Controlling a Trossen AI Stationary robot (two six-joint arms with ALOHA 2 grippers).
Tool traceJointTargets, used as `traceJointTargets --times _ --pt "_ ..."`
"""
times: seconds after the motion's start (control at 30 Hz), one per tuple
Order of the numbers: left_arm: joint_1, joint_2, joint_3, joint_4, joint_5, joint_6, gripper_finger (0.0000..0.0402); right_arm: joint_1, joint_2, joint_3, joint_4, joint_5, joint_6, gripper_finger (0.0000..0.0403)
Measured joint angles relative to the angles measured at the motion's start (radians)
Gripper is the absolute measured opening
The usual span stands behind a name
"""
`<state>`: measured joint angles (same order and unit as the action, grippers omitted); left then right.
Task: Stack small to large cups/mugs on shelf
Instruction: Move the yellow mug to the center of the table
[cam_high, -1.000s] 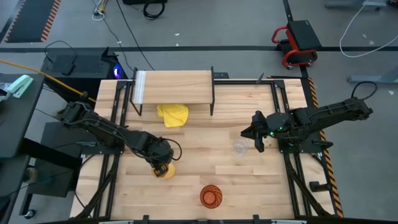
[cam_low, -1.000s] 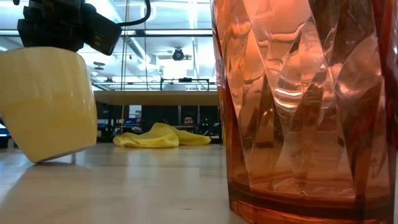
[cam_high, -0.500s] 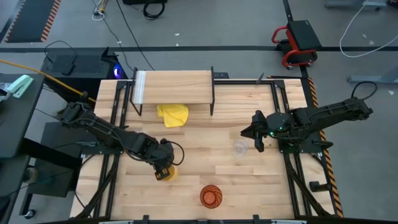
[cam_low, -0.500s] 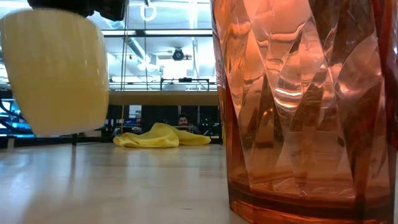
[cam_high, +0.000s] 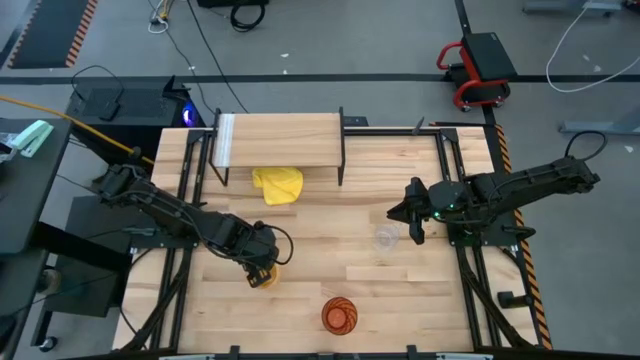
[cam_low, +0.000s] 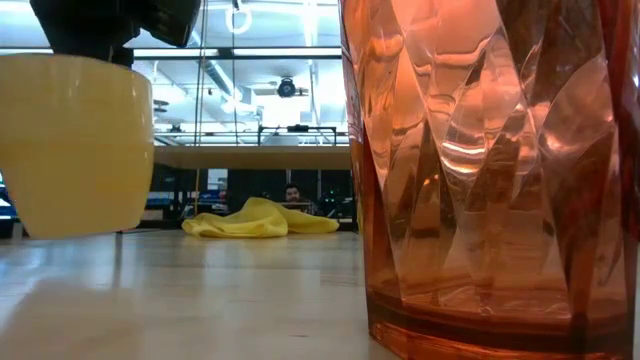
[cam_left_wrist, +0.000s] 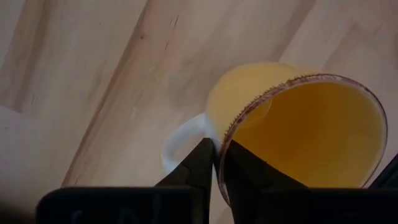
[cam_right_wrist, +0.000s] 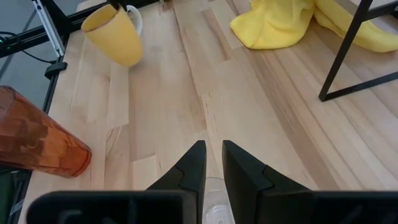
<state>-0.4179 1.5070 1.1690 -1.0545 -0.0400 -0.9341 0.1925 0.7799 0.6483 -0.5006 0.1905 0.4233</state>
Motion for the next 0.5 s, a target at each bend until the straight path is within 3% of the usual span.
traceJointTargets --times 0.5 --pt "0.002 0.047 0.000 -0.041 0.066 -0.024 0.0045 0.000 0.012 0.000 -0.004 0.000 0.000 0.0060"
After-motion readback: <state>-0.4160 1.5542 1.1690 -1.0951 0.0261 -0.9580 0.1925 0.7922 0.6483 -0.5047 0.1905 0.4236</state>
